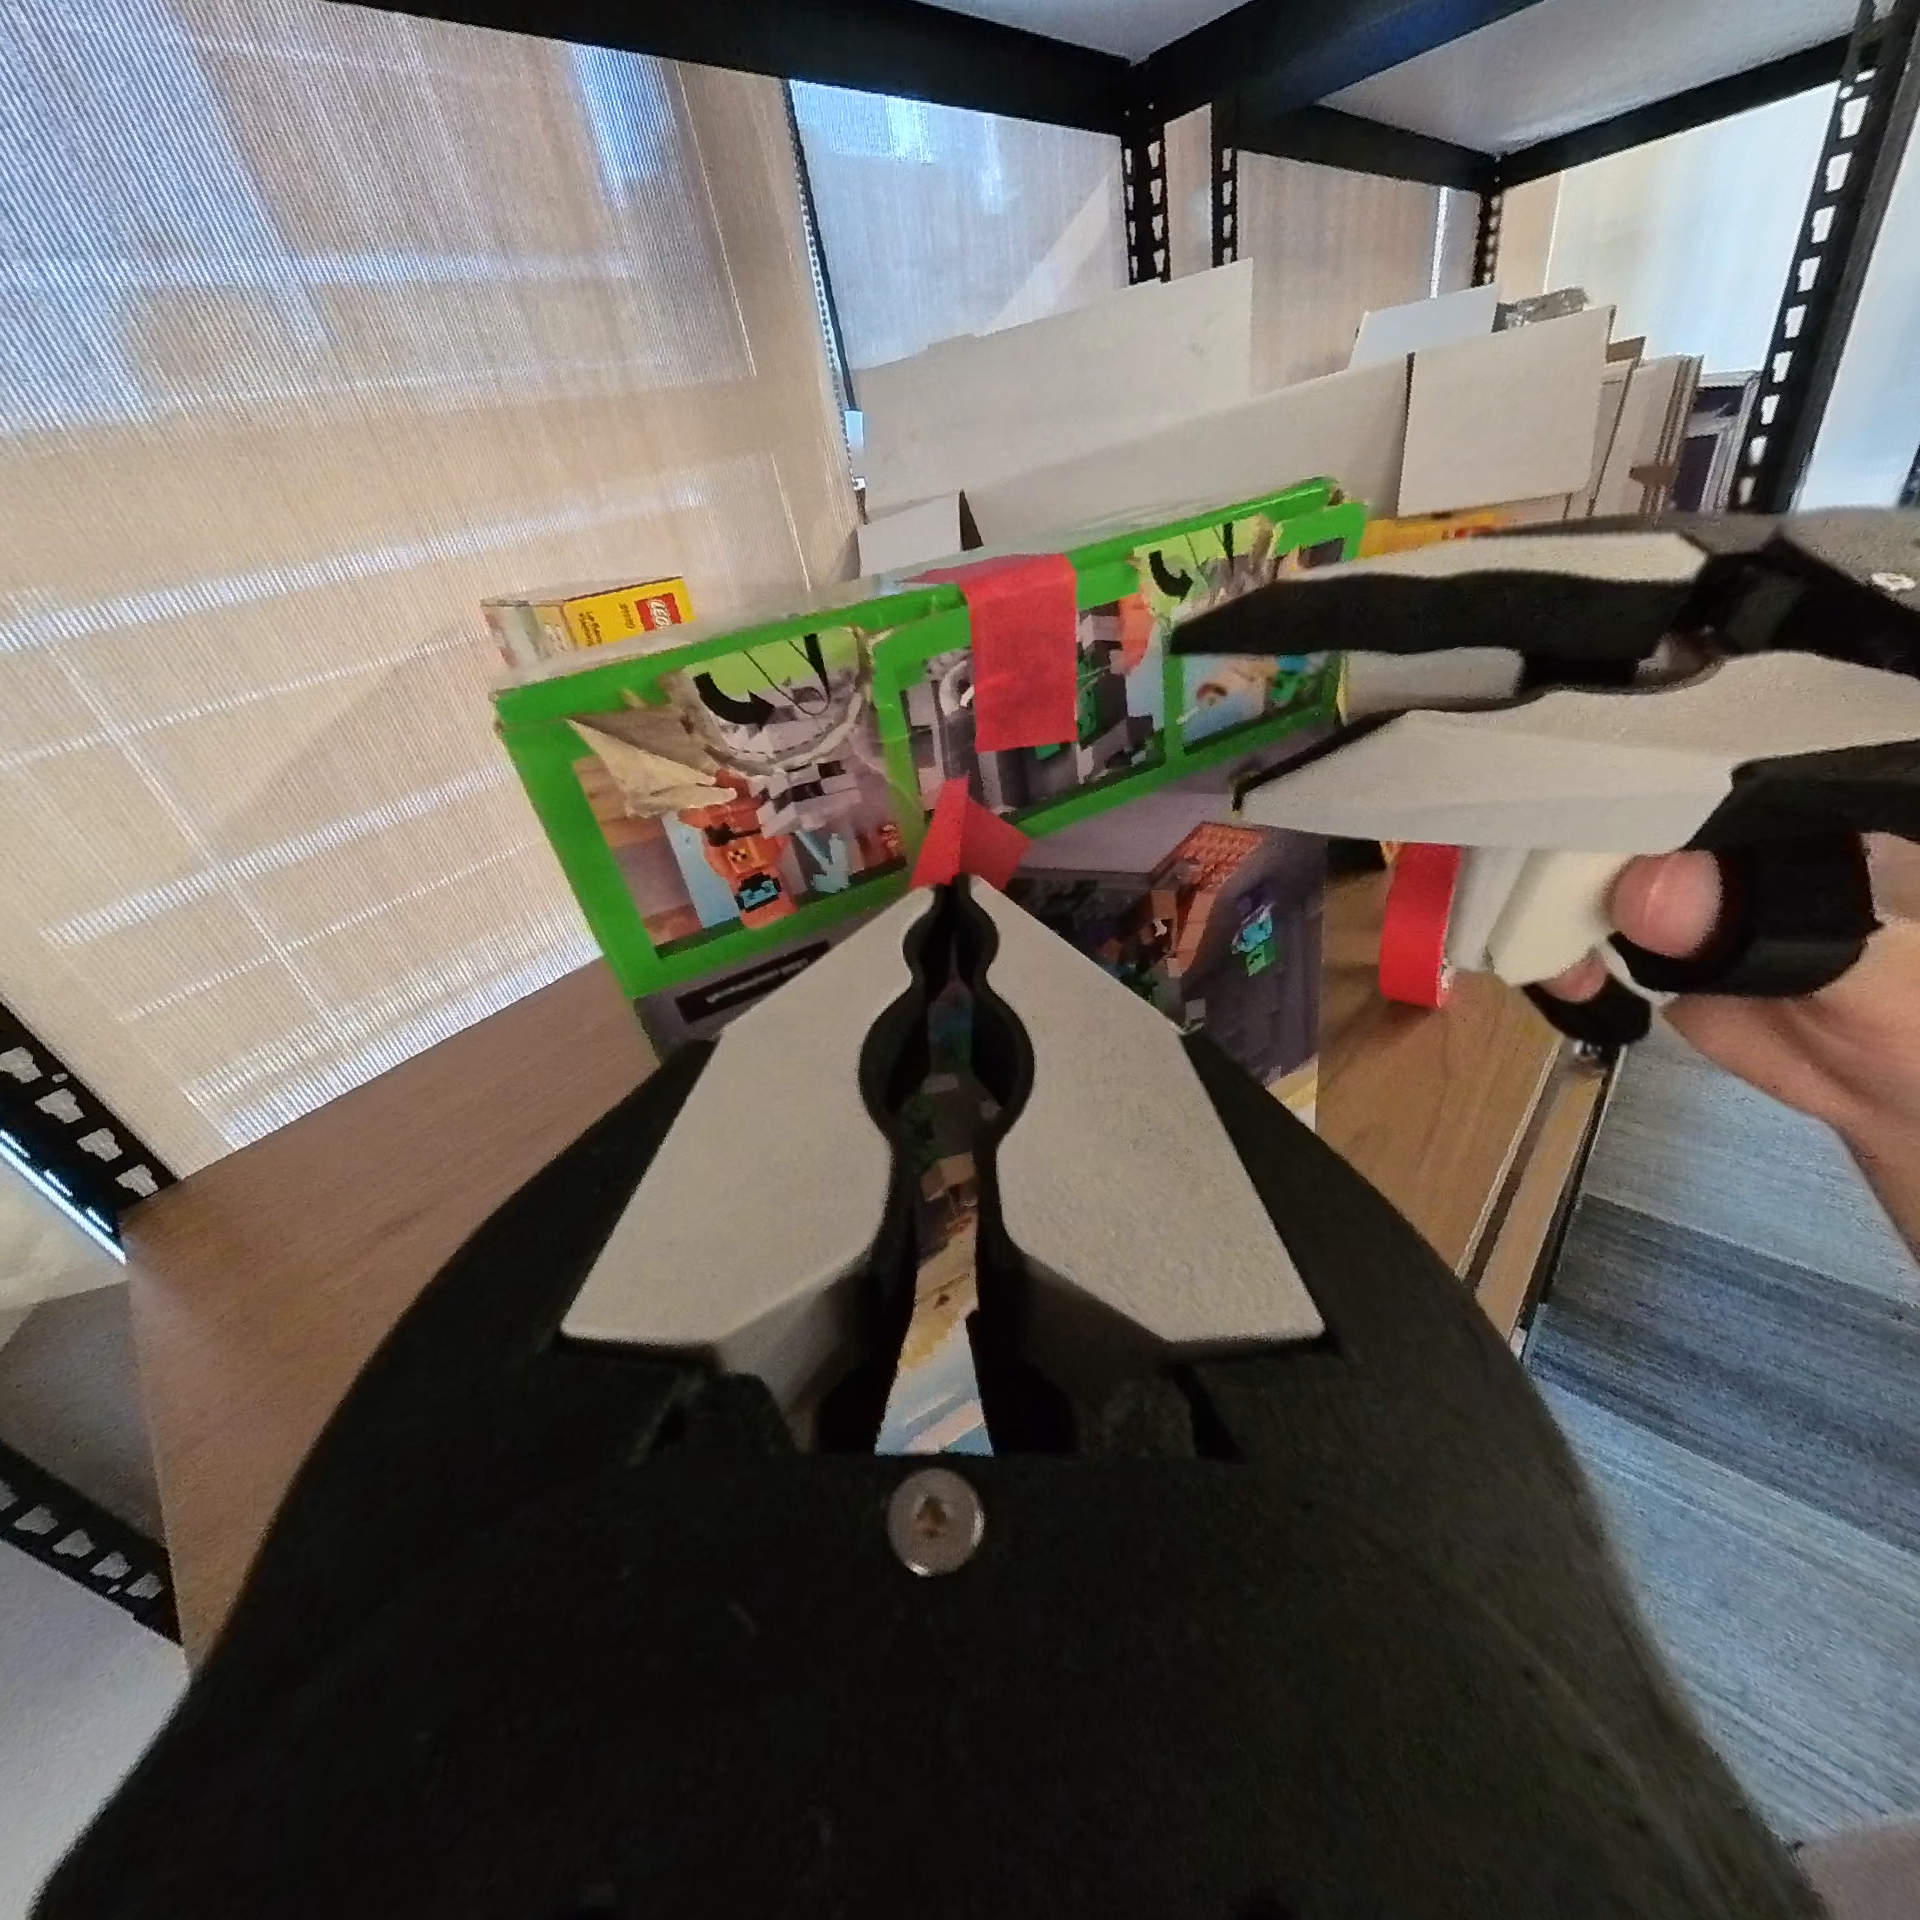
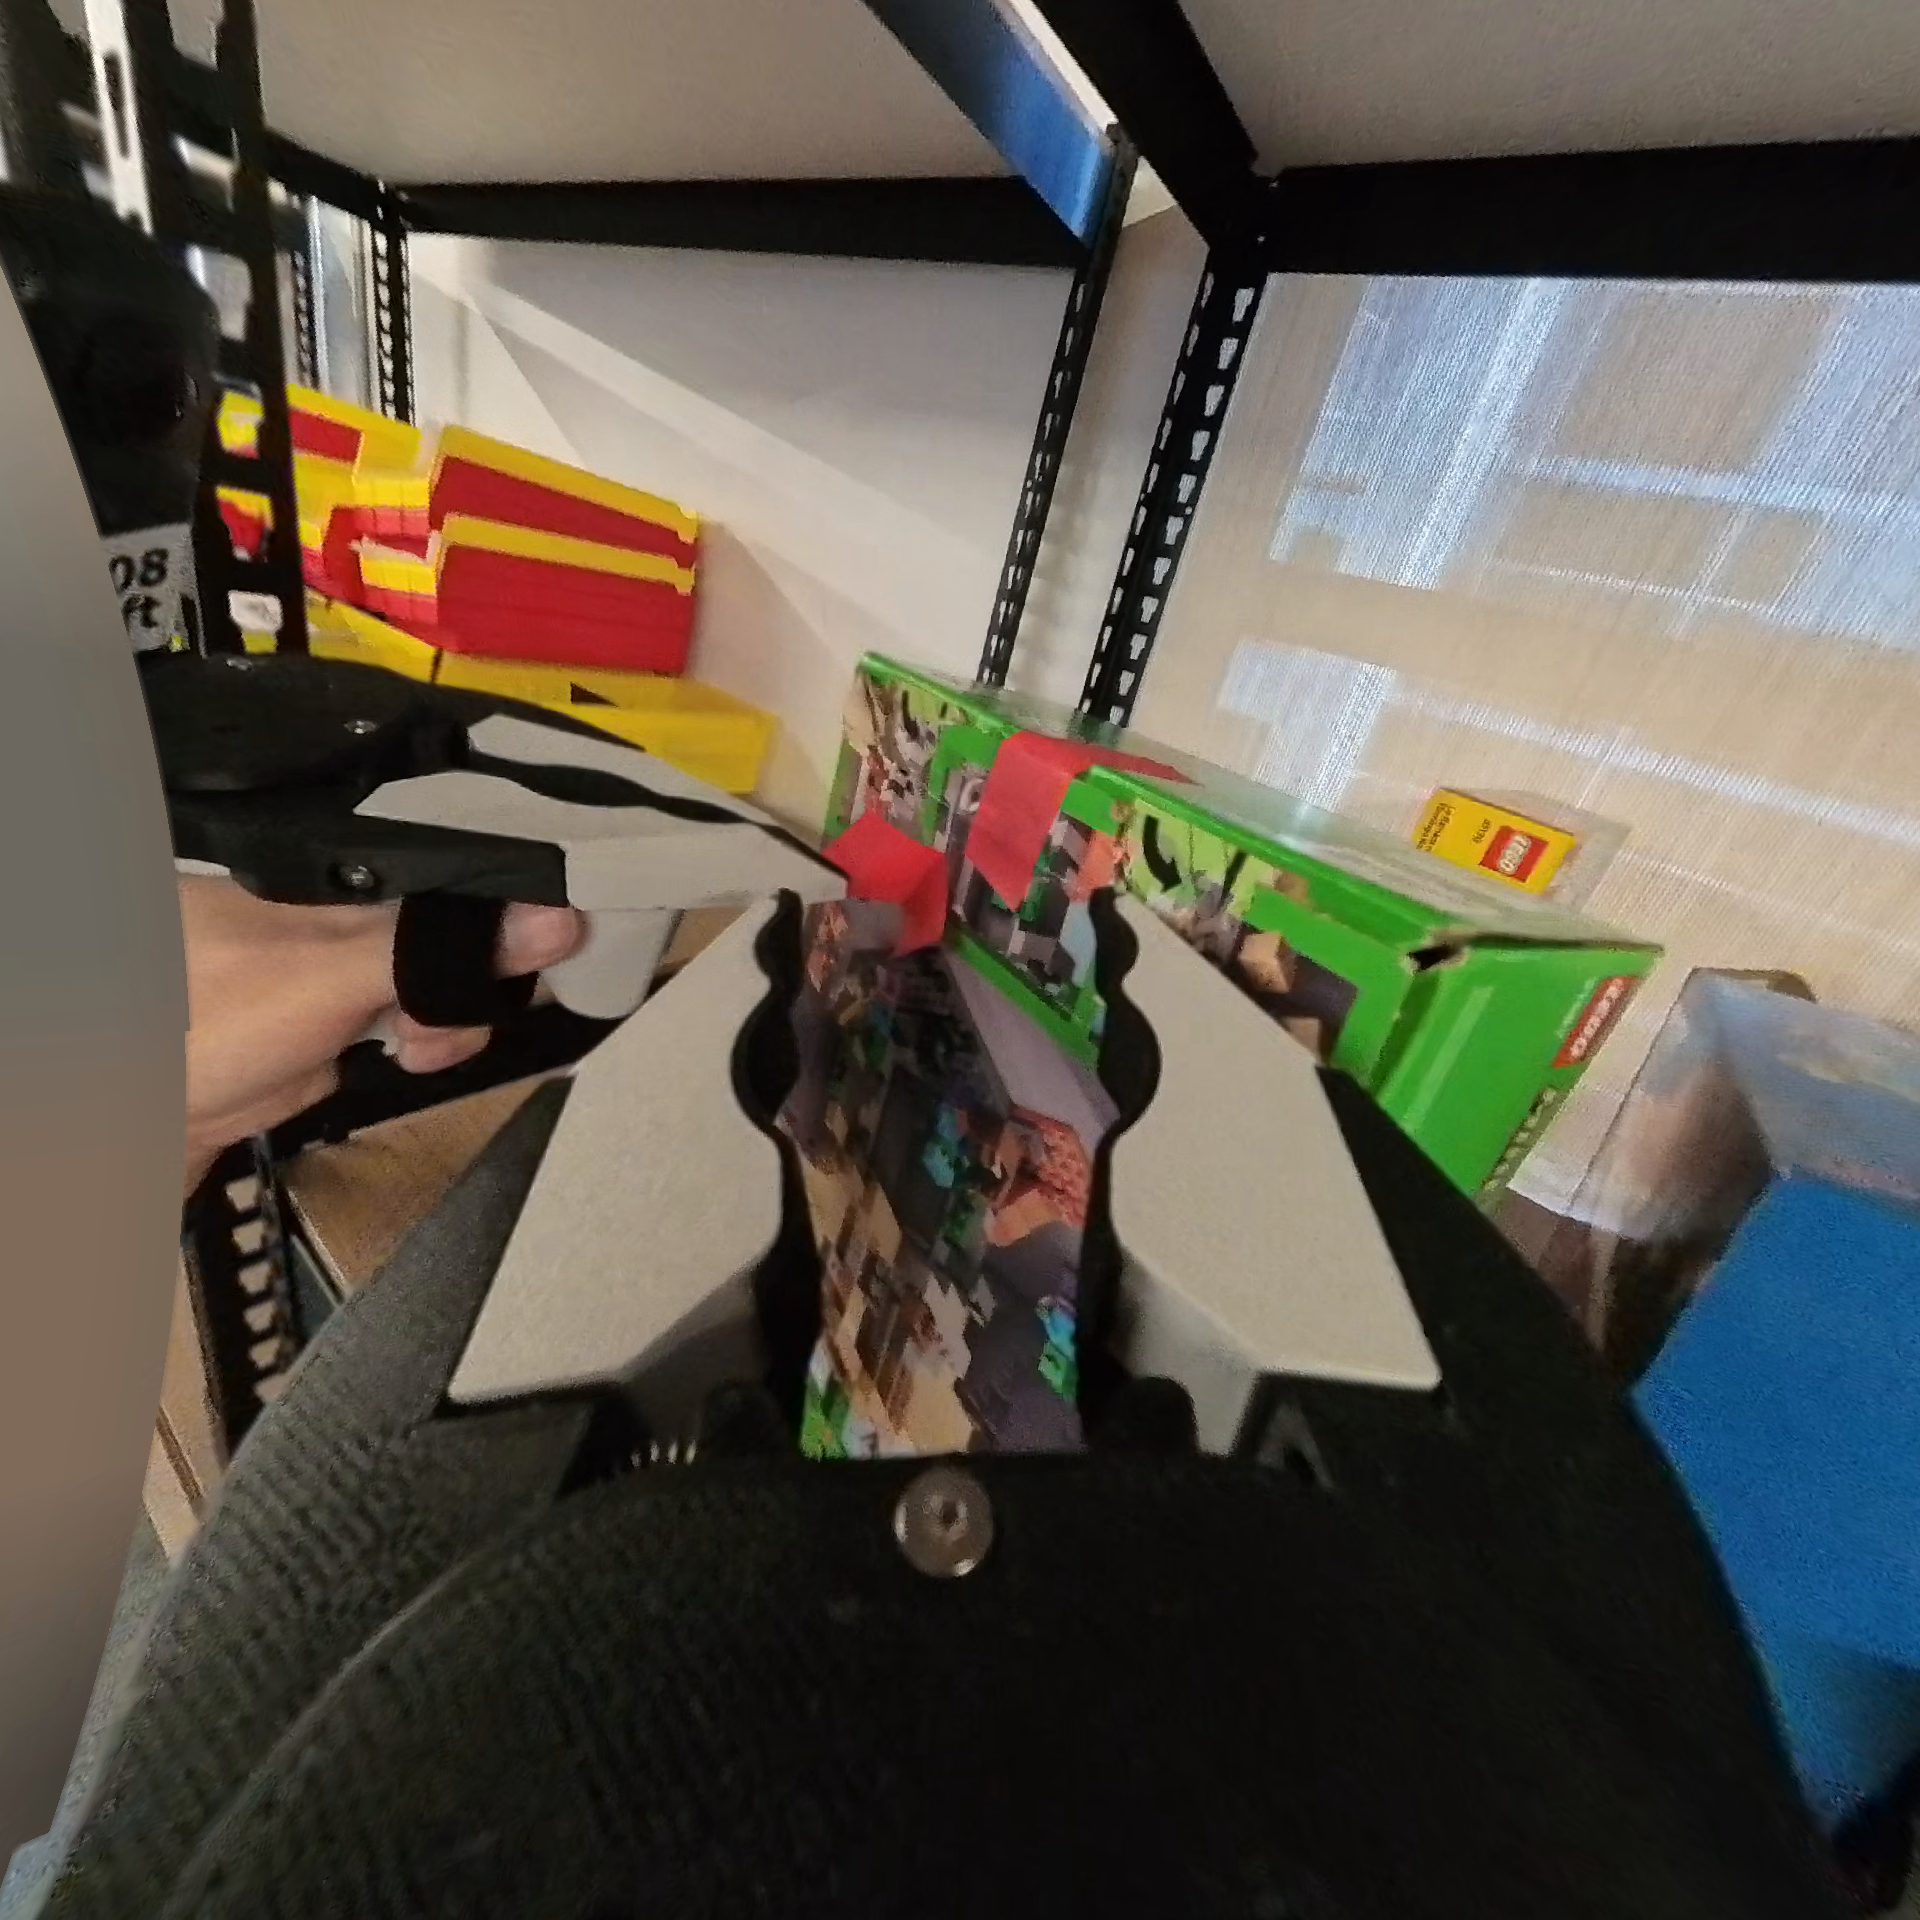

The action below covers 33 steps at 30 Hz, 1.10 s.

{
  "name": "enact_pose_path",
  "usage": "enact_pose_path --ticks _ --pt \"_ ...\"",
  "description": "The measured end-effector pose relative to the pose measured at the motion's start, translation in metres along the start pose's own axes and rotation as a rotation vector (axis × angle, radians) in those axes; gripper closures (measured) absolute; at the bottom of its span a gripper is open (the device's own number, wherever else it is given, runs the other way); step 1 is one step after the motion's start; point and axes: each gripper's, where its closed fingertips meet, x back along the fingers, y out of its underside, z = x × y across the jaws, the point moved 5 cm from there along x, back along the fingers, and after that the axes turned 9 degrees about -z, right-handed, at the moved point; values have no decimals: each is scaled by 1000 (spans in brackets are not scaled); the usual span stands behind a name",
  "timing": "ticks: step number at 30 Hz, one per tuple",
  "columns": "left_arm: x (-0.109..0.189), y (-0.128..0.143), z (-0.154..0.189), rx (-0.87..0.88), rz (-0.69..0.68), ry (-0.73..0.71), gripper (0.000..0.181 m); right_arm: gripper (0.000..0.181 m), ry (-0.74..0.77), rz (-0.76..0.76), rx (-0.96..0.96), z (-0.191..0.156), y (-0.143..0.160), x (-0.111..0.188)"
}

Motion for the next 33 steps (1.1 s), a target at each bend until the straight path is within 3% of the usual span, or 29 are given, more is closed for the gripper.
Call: enact_pose_path --ticks 6,11,16,20,22,33 --pt "6 2 6 -34 6 -4 181 126 26 -110 186 1 -9 0" --pt "3 5 5 -29 4 13 181 131 23 -268 473 4 -28 -4" --pt "4 3 6 -30 17 16 181 130 -175 -521 644 24 -61 -30" --pt "6 0 4 -36 20 4 181 125 -448 -765 538 35 -51 -66" --pt "8 -1 3 -33 15 8 181 113 -481 -853 503 40 -41 -76" --pt "14 1 20 -74 -16 30 181 111 -547 -813 459 44 -40 -78"
